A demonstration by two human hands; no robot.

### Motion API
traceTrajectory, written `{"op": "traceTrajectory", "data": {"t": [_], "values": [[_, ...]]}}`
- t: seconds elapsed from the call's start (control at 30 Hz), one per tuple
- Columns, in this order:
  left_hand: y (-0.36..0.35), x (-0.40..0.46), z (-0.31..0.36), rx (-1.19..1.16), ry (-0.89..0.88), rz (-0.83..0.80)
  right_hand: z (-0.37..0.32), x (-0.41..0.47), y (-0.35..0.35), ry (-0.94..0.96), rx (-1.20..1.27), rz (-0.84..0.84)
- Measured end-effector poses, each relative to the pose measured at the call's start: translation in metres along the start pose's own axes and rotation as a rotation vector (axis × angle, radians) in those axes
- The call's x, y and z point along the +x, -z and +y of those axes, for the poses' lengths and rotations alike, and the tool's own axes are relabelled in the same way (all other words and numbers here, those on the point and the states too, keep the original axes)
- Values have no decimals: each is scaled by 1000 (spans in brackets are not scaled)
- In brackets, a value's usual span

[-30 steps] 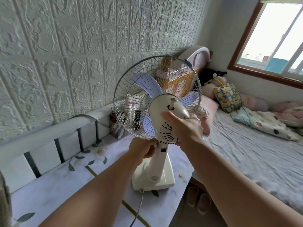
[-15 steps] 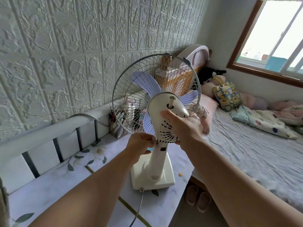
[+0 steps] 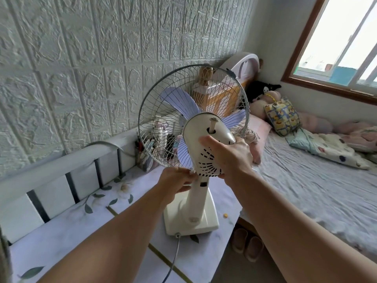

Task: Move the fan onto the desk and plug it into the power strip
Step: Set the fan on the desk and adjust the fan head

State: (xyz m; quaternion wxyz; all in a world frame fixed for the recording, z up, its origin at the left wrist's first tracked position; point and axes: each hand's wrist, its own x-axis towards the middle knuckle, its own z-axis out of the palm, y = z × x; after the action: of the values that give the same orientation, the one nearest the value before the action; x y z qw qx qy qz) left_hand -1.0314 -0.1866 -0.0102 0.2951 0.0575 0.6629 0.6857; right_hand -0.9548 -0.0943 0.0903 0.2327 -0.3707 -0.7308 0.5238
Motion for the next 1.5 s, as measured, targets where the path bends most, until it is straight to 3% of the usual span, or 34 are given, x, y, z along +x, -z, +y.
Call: {"op": "traceTrajectory", "data": {"t": [0.13,0.2,0.4,0.5,0.6,0.77,0.9,0.97,1.1,1.2,1.37,1.5], "values": [[-10,8,-5,417,-323,271,0,0,-2,-4,9,-1],[-13,10,-9,510,-387,336,-1,1,-2,-14,32,7],[3,6,-13,-90,-65,253,0,0,1,-6,8,3],[4,4,-8,-133,96,131,-1,-1,0,-9,9,6],[0,3,-6,-154,72,65,-3,-1,1,-3,-31,25],[-1,10,-11,87,-160,122,-3,-3,0,7,-42,30],[-4,13,-10,492,-398,265,-3,-2,1,-9,-25,38],[-2,10,-11,365,-343,209,-2,-2,0,-15,-21,41],[4,2,-6,-110,63,59,-3,-3,0,-10,-31,34],[0,2,-3,-182,299,43,-3,-4,-1,-11,-30,32],[-2,7,2,-260,326,-13,-4,-4,-1,-15,-27,44],[1,15,0,-77,121,27,-4,-5,0,-2,-47,52]]}}
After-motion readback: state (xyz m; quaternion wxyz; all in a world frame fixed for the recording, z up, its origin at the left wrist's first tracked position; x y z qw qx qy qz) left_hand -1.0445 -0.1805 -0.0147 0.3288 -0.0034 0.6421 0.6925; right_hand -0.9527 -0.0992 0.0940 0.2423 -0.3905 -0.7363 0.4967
